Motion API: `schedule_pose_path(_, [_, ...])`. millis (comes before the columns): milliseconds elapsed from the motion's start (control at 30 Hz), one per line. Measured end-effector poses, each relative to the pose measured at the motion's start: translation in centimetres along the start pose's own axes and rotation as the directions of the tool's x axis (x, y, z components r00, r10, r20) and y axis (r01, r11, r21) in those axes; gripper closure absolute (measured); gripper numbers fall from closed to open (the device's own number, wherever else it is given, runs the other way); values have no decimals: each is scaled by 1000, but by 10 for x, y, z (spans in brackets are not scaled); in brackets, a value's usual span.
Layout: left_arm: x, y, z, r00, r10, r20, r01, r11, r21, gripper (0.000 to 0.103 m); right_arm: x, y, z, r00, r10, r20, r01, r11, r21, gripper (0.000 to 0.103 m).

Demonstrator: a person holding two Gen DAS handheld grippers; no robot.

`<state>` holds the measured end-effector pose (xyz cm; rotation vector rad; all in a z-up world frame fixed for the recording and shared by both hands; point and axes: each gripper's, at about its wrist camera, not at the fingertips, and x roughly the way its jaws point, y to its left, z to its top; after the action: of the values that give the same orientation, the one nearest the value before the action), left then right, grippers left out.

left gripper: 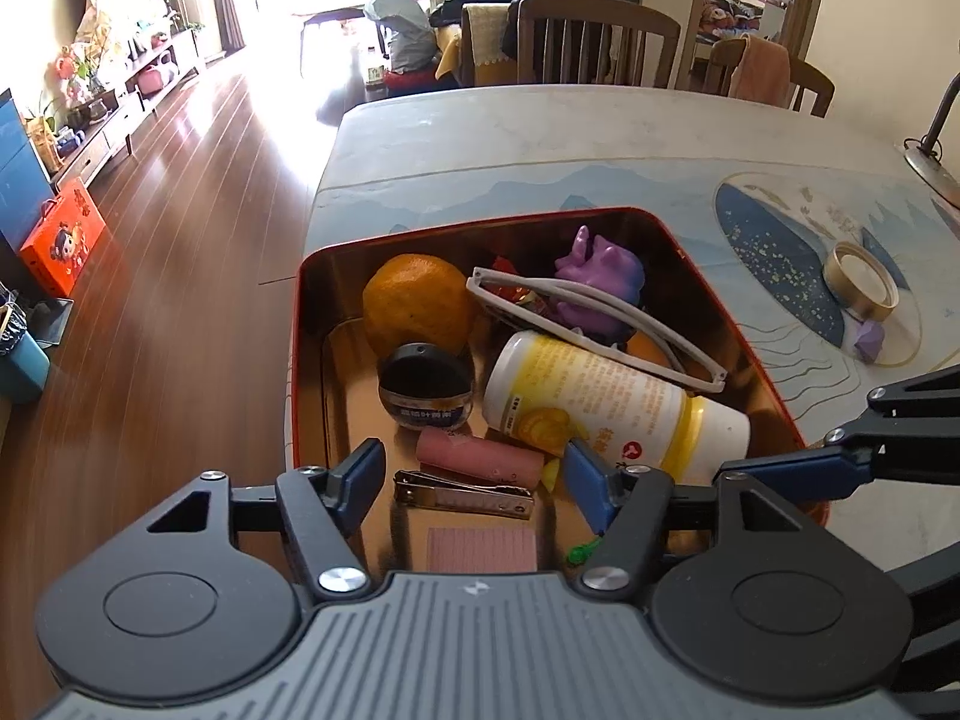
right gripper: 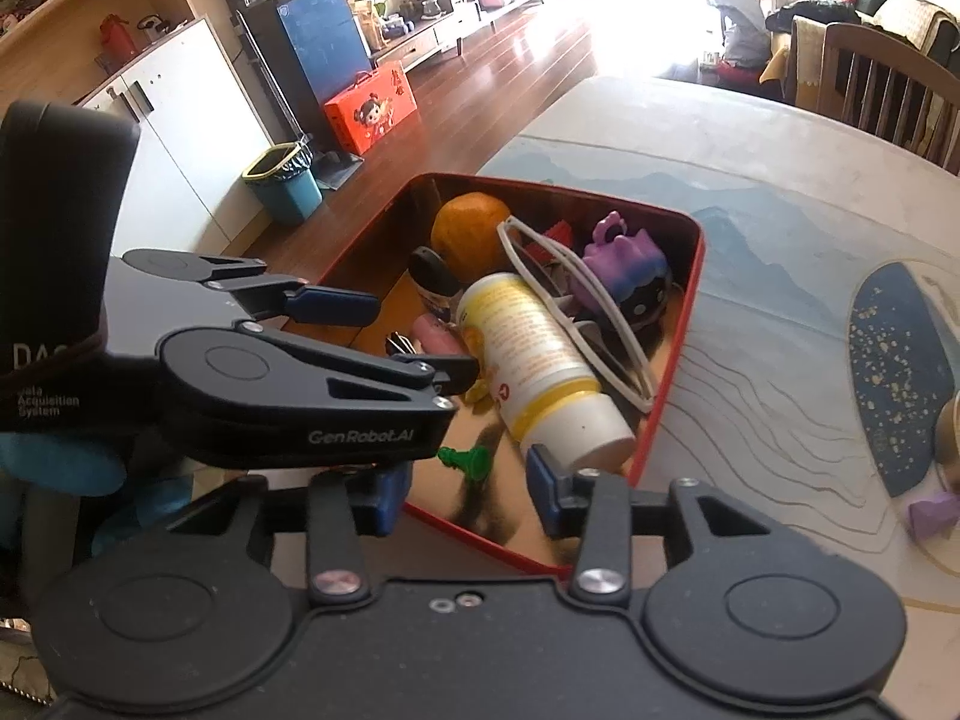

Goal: Organize rigid objects
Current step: 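Open the right tool to drop the green piece while the left tool releases the clipper, then withdraw both tools from the box toward the tape roll and purple block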

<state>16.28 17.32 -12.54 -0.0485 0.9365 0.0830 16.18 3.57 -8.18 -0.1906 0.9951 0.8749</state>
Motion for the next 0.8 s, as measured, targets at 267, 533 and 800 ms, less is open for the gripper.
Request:
schedule_pose_path(267, [-22, -8, -1, 999, 2, 40, -1, 1000, -7, 32, -24, 2, -7, 999, 29, 39, -28, 999, -33, 44])
schedule_pose_path(533, [-51, -26, 1, 995, 4, 97, -4, 1000, 1, 29, -57, -8, -17, 994, 30, 105, -26, 999, -41, 30])
schedule_pose_path(800, [-69, -59, 9, 988, 3, 154, -5, 1000, 13, 26, -90, -38, -29, 984, -53, 171, 56, 998, -14, 3])
